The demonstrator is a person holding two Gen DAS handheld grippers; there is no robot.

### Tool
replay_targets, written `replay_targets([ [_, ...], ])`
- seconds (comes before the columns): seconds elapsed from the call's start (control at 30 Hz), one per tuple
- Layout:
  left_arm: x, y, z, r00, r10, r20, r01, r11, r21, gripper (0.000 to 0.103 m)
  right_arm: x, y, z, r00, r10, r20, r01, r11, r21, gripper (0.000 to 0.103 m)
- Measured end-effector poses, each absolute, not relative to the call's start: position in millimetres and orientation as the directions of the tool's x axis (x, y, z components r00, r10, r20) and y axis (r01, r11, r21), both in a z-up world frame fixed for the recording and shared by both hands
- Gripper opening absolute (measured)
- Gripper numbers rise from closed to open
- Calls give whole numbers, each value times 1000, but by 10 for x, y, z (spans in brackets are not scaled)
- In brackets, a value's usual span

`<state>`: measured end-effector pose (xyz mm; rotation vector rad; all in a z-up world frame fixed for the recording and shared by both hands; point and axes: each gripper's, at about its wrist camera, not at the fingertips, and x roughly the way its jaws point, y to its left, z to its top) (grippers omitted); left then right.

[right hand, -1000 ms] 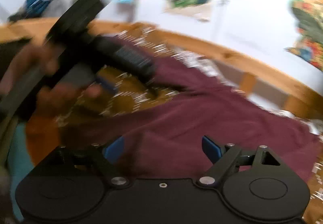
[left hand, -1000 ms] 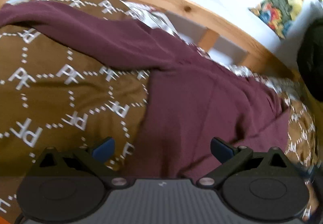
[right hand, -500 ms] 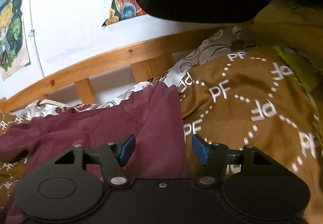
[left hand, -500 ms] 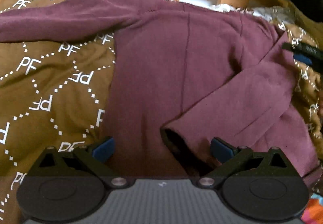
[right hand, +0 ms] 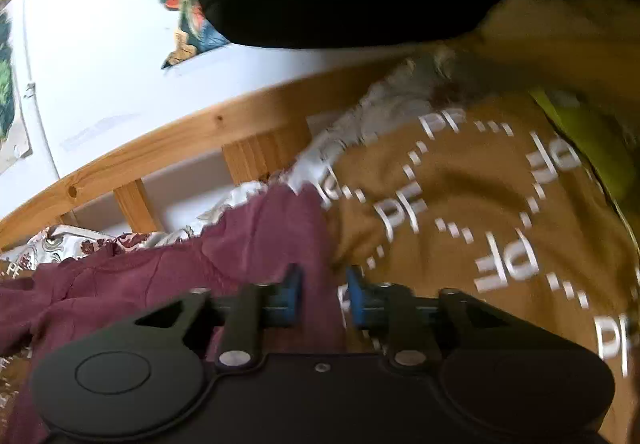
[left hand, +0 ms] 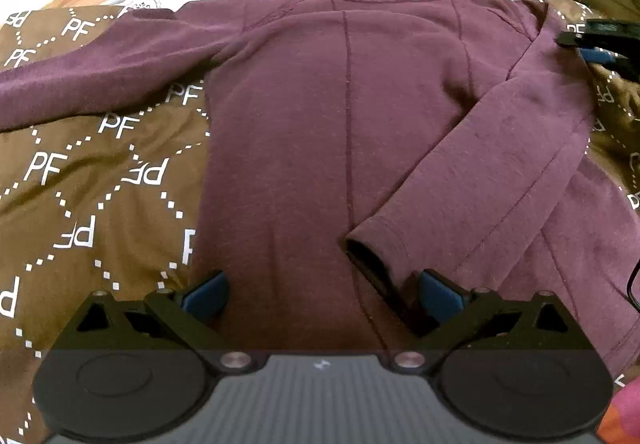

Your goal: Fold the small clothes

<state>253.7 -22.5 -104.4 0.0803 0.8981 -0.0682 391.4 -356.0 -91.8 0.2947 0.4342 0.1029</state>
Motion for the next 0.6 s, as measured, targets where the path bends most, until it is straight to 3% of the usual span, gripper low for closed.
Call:
replay_targets([
  [0.03, 2544, -215, -1040, 618, -30, -785, 91, 995, 34, 102, 3861, -3590, -909, 901, 158, -404, -25, 948, 316, 44],
  [0.1, 2572, -197, -1028, 609, -37, -793, 81, 997, 16, 102, 3697, -3631, -865, 891, 144, -431, -1, 949, 315, 67],
  [0.17, 2582, -162, -991, 597, -55, -801, 64, 998, -21, 102, 3488, -3617, -820, 858, 124, -499, 14, 964, 264, 75],
  [0.27, 2580, -55, -916, 583, -113, -805, 30, 993, -117, 102, 3175, -3582, -812, 793, 132, -594, 15, 972, 236, 75],
  [0.37, 2523, 57, -841, 576, -138, -806, -5, 985, -172, 102, 2763, -3505, -897, 722, 227, -653, -10, 948, 318, 75],
  [0.47, 2350, 221, -734, 594, -78, -801, -72, 986, -149, 102, 2517, -3359, -976, 661, 306, -685, -46, 928, 369, 75],
  [0.6, 2178, 460, -648, 567, 21, -824, -161, 983, -86, 102, 2408, -3164, -1039, 610, 264, -747, -68, 957, 283, 75],
])
